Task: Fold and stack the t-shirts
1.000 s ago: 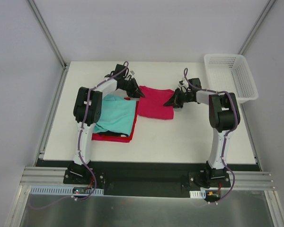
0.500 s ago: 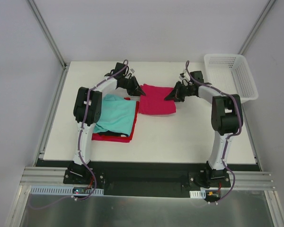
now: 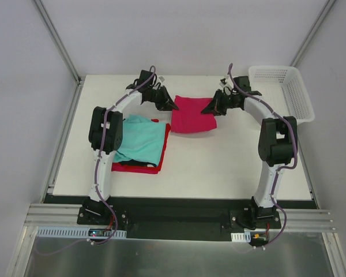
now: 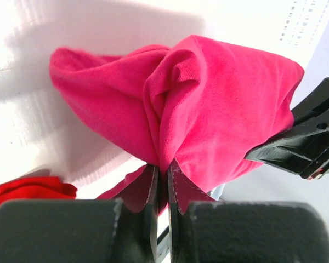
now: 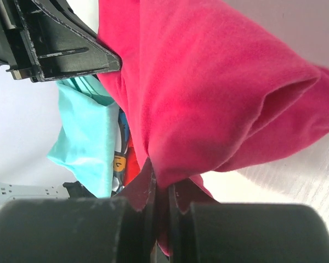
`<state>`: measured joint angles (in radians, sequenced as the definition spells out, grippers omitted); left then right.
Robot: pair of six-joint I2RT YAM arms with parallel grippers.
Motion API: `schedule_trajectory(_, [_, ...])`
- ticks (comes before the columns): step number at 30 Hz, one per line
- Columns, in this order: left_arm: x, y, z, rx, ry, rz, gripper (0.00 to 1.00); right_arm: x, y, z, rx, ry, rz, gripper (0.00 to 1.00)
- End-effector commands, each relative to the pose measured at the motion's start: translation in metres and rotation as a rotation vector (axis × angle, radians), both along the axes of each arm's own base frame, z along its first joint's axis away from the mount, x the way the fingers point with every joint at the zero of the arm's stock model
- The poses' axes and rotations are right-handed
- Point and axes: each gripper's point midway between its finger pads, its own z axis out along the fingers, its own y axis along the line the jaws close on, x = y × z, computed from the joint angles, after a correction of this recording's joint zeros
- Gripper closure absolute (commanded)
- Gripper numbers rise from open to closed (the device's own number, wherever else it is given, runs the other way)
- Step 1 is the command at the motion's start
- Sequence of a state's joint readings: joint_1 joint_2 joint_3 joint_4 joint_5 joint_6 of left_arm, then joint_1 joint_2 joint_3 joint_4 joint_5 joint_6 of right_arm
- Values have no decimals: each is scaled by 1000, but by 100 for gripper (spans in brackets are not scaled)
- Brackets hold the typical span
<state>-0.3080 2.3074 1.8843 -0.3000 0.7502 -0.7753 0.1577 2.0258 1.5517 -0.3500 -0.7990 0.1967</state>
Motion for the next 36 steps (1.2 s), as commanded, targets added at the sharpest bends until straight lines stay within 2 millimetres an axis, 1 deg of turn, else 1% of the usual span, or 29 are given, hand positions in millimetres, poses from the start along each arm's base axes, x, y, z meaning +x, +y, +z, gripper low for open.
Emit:
schedule_trajectory(1, [5, 1, 87, -52, -156, -4, 100, 0, 7, 53, 24, -100, 26, 100])
schedule_trajectory(2, [6, 3, 88, -49, -159, -1, 100, -1, 9, 55, 26, -100, 29, 100])
schedule_trajectory(3, [5, 6, 94, -47, -168, 4, 100, -1, 9, 57, 24, -106, 29, 100])
schedule_trajectory(7, [5, 10, 108, -52, -192, 6, 100, -3, 13, 65, 26, -122, 39, 99])
schedule_trajectory(13, [5, 11, 103, -43, -178, 6, 100, -6, 12, 61, 23, -110, 41, 100])
schedule_trajectory(15, [4, 14, 108, -43, -185, 6, 100, -4, 13, 63, 25, -114, 39, 100])
schedule_trajectory(18, [5, 18, 116, -44, -199, 9, 100, -1, 16, 71, 37, -122, 37, 99])
schedule_trajectory(23, [5, 31, 125, -28, -217, 24, 100, 0, 24, 94, 47, -166, 48, 100])
schedule_trajectory(25, [3, 35, 132, -16, -231, 33, 100, -4, 29, 101, 42, -171, 61, 99])
schedule_trajectory(26, [3, 39, 135, -10, -241, 36, 100, -5, 29, 109, 41, -190, 63, 100])
schedule_trajectory(27, [2, 41, 140, -4, -252, 40, 100, -6, 31, 112, 43, -192, 67, 99])
schedule_trajectory(31, [-6, 52, 151, 32, -267, 48, 100, -14, 33, 123, 39, -211, 73, 99])
schedule_trajectory(32, [-9, 55, 158, 35, -284, 49, 100, -16, 34, 128, 41, -220, 76, 99])
schedule_trajectory(34, [-13, 60, 163, 40, -287, 51, 100, -20, 37, 132, 41, -226, 83, 100])
schedule_trajectory(36, [-18, 64, 174, 38, -305, 53, 100, -22, 41, 140, 44, -240, 91, 100])
